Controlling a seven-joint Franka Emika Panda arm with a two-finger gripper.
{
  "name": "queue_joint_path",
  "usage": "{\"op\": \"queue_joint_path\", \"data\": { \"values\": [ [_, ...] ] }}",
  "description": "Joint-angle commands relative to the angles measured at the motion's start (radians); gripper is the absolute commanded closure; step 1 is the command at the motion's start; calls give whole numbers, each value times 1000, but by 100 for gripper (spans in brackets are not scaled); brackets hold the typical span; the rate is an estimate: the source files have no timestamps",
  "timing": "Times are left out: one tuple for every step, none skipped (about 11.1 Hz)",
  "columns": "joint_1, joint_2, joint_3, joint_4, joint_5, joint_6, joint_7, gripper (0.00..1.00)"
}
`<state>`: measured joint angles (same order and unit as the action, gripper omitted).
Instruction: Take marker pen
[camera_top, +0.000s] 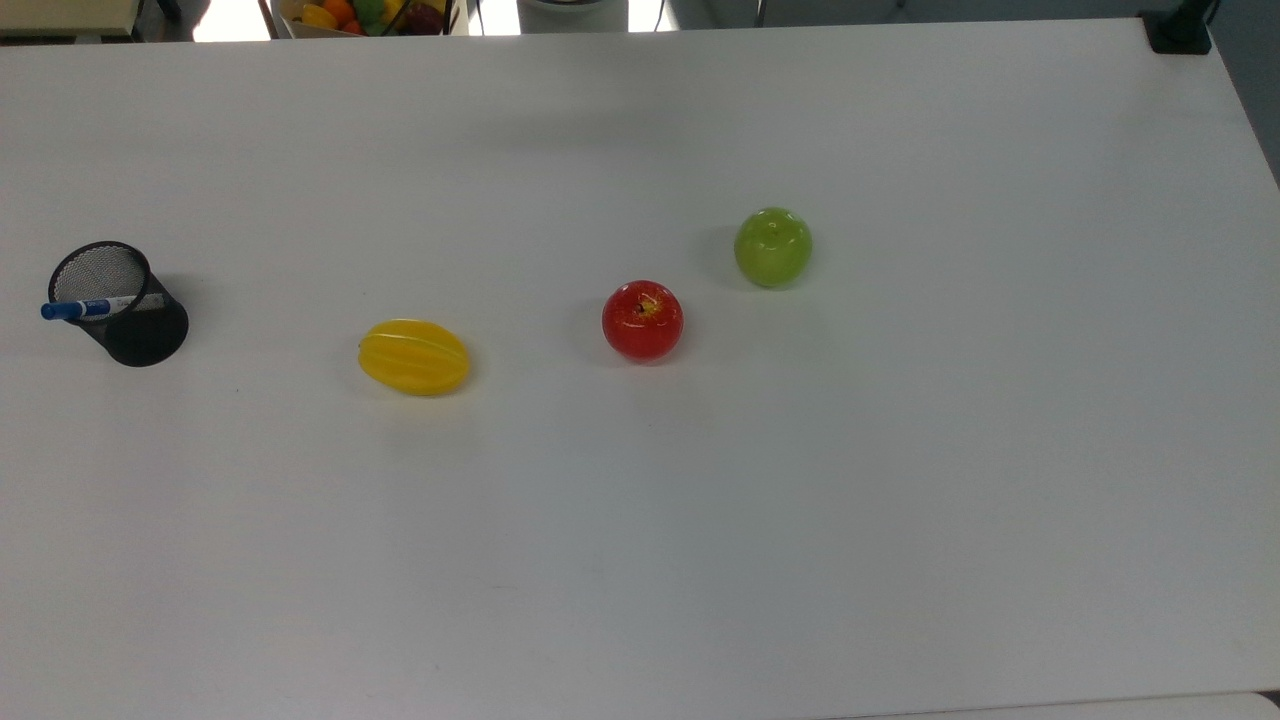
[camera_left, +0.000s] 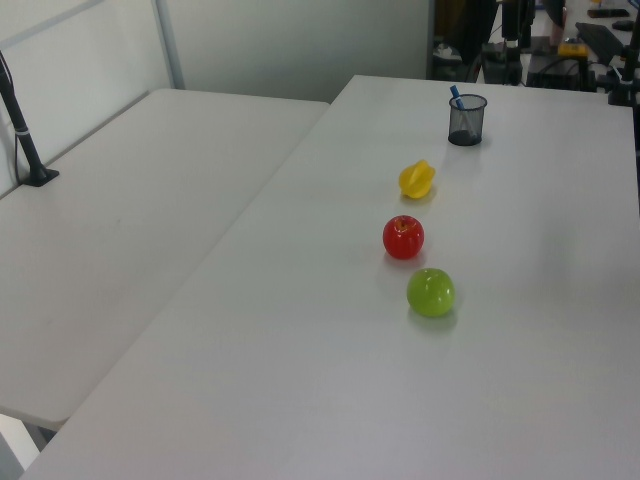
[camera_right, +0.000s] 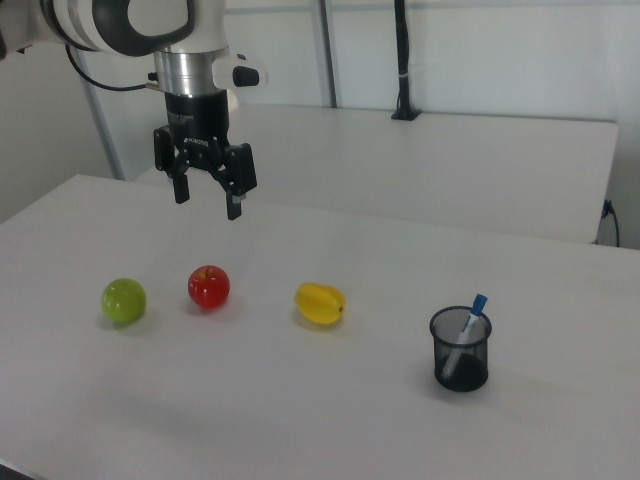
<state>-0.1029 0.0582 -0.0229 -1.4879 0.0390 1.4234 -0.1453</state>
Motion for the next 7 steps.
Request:
{"op": "queue_joint_path", "data": {
  "values": [
    [-12, -21, -49, -16, 2, -6, -80, 0],
    [-9, -14, -54, -11, 5, -3, -135, 0],
    [-6, -12, -55, -11, 2, -1, -166, 0],
    [-6, -14, -55, -11, 4, -1, -160, 0],
    [-5, -14, -55, -11, 4, -1, -163, 0],
    [-3, -14, -55, -11, 7, -4, -155, 0],
    [-1, -15, -54, -11, 10, -9, -154, 0]
  ]
}}
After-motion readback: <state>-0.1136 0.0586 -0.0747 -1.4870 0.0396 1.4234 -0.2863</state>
